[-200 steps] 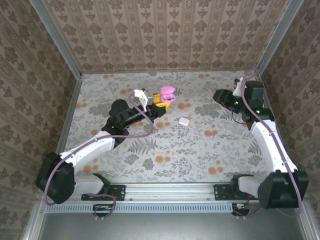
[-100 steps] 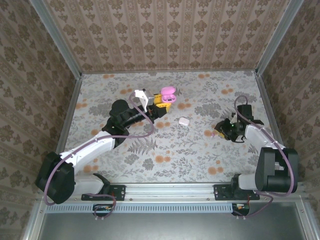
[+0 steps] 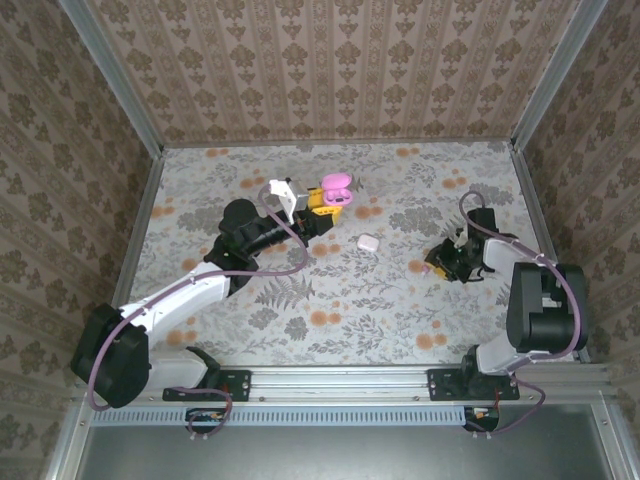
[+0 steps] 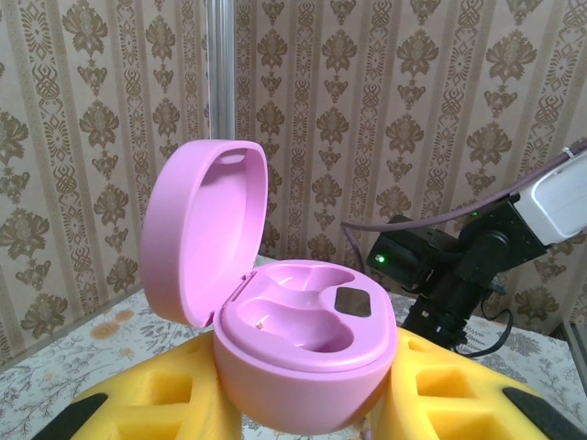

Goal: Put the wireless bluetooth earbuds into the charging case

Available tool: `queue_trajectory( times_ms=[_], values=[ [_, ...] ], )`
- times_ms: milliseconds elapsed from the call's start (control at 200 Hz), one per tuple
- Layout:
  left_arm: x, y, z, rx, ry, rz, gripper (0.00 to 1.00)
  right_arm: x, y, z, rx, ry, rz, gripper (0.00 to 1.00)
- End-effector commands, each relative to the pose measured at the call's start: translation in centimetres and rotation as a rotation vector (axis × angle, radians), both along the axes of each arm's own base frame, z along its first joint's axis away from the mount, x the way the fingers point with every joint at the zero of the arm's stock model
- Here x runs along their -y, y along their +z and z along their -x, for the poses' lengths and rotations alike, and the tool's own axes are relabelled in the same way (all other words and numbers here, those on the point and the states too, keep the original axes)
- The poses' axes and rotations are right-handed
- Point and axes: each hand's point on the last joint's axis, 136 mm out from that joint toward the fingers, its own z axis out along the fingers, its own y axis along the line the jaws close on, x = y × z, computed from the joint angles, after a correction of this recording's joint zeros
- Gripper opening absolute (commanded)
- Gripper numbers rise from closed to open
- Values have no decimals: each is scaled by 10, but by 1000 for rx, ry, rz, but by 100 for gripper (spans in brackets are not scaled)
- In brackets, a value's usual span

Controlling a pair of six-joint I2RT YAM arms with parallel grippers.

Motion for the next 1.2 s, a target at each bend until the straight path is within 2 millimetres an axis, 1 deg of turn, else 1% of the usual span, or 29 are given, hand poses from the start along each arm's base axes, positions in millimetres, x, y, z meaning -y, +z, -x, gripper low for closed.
queue_trajectory(
  times_ms=[0, 125, 365, 505, 705, 795, 985, 1080, 1195],
  values=[
    [4, 11, 5, 41, -23, 11, 33, -11, 7, -6, 13, 76, -23, 35],
    [4, 11, 5, 42, -21, 11, 33, -18, 4, -6, 2, 99, -31, 40],
    [3, 11, 5, 41, -20, 8, 33, -20, 0, -9, -5, 122, -19, 42],
    [3, 11, 6, 44, -20, 7, 33, -26, -1, -8, -18, 145, -27, 42],
    [1, 10, 7, 45, -14, 2, 33, -33, -6, 1, -65, 151, -26, 41],
    [0, 10, 8, 48, -11, 2, 33, -30, -10, 9, -95, 124, -12, 41],
    [0, 10, 7, 49, -11, 1, 33, -30, -7, 17, -88, 89, -13, 41],
    [1, 10, 7, 47, -16, 3, 33, -40, -2, 13, -51, 124, -39, 42],
    [2, 10, 7, 44, -23, 4, 33, -49, -4, 11, -57, 158, -39, 42]
  ],
)
